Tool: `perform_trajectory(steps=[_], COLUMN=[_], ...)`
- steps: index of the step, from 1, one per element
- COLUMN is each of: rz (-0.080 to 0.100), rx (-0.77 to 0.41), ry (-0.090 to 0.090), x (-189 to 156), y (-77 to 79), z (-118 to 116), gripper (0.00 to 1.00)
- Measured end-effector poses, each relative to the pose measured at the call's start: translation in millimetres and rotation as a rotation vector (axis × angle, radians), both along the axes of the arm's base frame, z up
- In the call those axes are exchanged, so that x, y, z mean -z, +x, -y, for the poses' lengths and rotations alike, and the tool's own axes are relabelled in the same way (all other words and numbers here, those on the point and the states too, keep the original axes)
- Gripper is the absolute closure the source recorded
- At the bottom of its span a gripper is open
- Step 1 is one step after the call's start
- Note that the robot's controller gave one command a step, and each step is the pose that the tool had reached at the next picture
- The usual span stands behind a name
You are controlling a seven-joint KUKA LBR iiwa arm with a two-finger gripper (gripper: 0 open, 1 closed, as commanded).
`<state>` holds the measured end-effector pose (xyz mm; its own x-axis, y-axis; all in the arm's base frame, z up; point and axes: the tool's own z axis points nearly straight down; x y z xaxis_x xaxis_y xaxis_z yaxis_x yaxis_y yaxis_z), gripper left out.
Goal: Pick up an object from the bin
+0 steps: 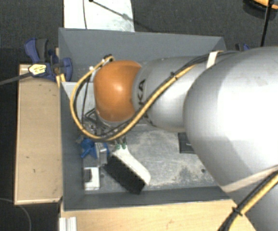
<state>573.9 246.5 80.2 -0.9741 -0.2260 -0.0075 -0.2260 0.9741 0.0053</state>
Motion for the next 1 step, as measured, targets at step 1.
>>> perform_trajectory(steps=[1], rz=[0.0], rx=[-0.001], ry=[0.0], x=[-2.2], y=[-0.3], z=[0.4], gripper=[1.0])
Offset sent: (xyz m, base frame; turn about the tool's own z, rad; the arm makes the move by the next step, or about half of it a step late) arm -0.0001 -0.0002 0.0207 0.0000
